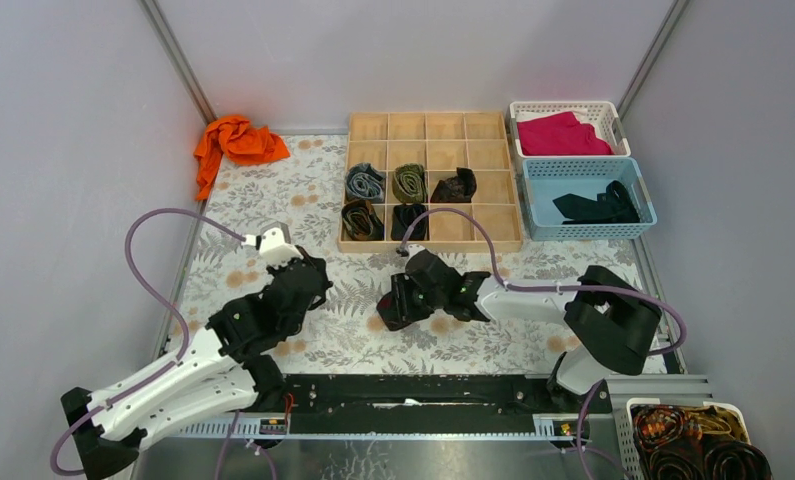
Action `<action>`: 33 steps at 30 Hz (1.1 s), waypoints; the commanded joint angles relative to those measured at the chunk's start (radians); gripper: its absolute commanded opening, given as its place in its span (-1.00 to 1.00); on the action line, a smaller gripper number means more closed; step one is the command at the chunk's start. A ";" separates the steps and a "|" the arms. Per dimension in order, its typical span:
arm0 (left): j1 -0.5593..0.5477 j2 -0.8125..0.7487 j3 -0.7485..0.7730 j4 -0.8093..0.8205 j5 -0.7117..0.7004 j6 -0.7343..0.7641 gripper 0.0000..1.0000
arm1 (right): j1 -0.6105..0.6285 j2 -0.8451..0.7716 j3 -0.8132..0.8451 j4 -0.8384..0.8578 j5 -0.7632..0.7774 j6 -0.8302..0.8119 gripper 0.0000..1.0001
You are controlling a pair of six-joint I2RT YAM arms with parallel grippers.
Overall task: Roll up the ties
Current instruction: Roll the tie at the center of the board.
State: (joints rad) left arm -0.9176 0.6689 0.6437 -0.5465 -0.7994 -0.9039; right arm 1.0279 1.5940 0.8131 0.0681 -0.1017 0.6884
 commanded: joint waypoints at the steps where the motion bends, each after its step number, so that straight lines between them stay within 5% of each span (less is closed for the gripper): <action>1: -0.001 0.041 0.037 0.092 0.013 0.047 -1.00 | -0.052 -0.060 -0.064 0.117 -0.196 0.074 -0.30; 24: -0.001 0.297 0.100 0.304 0.103 0.124 -1.00 | -0.314 -0.056 -0.320 0.538 -0.591 0.286 -0.33; 33: -0.001 0.340 0.109 0.345 0.123 0.138 -1.00 | -0.362 -0.069 -0.324 0.404 -0.515 0.185 -0.34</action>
State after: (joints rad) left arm -0.9176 0.9943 0.7250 -0.2695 -0.6846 -0.7933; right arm 0.6922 1.5509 0.4828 0.5571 -0.6464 0.9417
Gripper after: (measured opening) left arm 0.007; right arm 0.382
